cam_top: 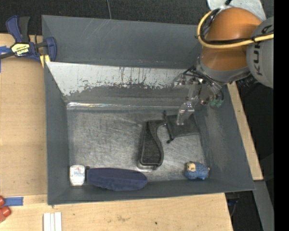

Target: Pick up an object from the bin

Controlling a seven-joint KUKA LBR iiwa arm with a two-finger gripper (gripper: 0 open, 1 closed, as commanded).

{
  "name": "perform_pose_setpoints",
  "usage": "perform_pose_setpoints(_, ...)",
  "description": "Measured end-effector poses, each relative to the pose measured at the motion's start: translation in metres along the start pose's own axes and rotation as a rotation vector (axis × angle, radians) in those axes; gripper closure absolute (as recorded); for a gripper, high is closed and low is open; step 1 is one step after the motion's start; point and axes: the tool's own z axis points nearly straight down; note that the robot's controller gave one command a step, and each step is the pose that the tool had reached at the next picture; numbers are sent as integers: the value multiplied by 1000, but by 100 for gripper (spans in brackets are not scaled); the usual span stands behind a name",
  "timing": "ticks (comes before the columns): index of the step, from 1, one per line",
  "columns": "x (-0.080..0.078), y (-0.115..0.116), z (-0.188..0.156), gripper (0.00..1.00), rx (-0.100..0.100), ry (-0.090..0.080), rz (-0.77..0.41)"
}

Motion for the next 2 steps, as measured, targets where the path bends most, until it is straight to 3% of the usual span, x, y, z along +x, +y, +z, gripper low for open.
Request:
perform_pose_setpoints(1, 62, -15, 99, 0, 4, -11, -545)
perform_pose_setpoints(2, 62, -15, 99, 100, 5, -11, -546)
